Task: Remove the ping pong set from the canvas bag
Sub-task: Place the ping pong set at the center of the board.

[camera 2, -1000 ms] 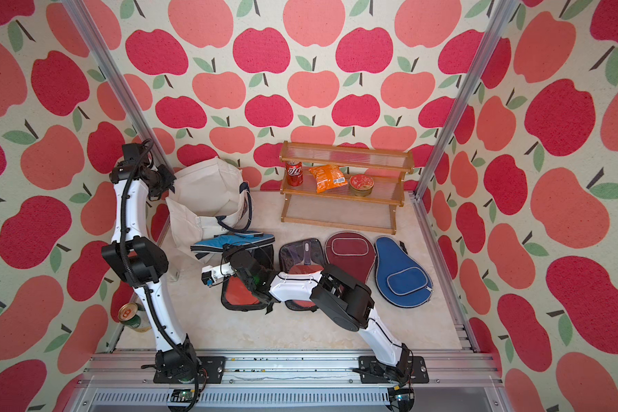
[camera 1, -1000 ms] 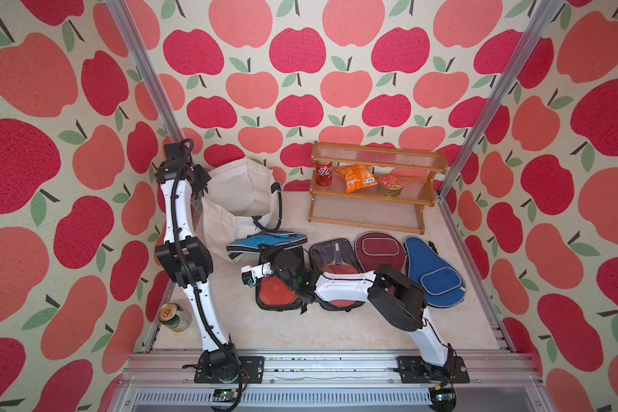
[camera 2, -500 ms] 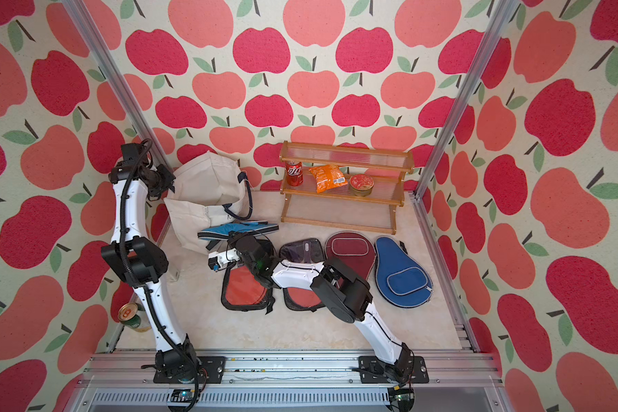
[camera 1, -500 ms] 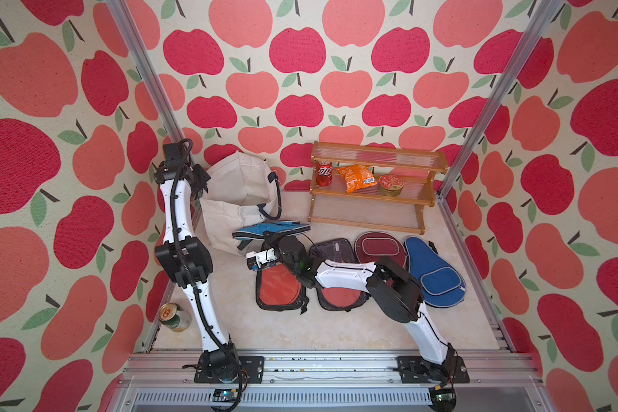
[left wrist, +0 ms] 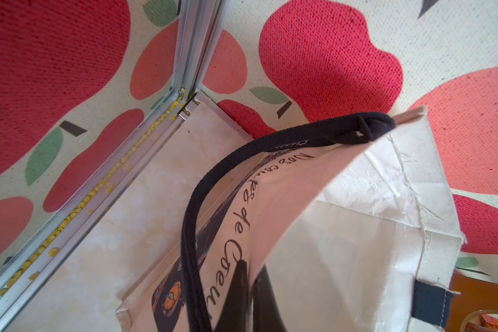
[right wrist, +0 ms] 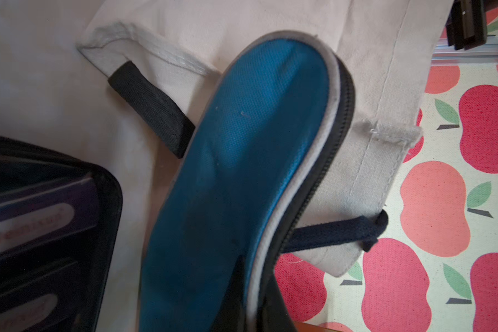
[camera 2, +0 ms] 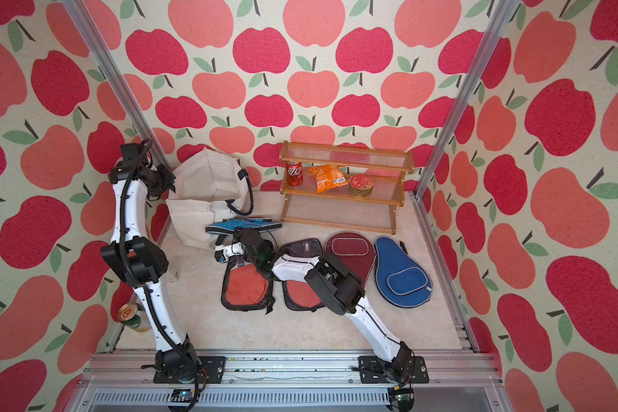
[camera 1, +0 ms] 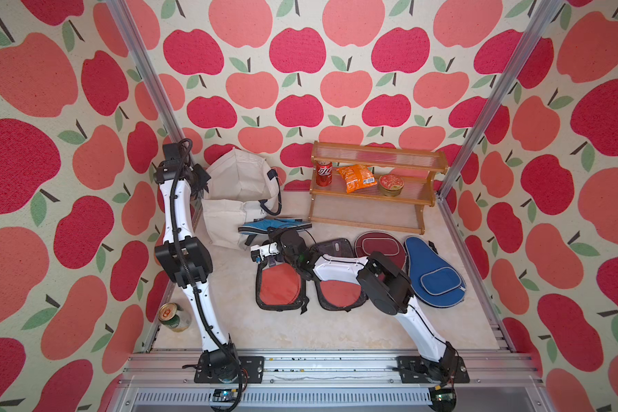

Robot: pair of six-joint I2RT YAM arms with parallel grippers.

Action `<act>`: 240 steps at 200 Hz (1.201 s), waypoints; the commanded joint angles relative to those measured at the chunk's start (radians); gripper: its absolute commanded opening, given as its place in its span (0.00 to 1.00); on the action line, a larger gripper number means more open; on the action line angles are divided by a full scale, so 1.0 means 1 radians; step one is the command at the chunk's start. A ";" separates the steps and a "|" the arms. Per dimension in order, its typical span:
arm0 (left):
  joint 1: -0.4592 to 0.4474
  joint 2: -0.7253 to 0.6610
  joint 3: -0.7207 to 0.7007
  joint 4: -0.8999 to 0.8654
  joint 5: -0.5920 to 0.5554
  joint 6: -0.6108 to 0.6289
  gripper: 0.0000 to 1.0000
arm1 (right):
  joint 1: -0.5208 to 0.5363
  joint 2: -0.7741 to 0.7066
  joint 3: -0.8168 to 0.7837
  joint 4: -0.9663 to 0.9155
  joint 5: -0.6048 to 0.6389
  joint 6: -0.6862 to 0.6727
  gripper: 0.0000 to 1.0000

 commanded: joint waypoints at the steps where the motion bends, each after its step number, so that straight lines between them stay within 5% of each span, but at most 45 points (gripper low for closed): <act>1: 0.008 -0.017 0.035 -0.016 0.018 -0.012 0.00 | -0.020 0.018 0.053 0.090 0.008 0.021 0.00; 72: 0.008 -0.037 -0.002 -0.012 0.014 -0.009 0.00 | -0.058 0.139 0.184 0.130 0.032 0.098 0.05; 100: 0.005 -0.036 -0.006 -0.012 0.013 -0.010 0.00 | -0.054 0.168 0.205 0.129 0.055 0.139 0.18; 189: -0.004 -0.041 -0.006 -0.014 0.005 -0.004 0.00 | -0.045 0.052 0.112 0.008 0.038 0.389 0.86; 240: -0.017 -0.044 -0.003 -0.013 0.002 -0.003 0.00 | -0.057 -0.070 0.106 -0.269 -0.083 0.613 0.99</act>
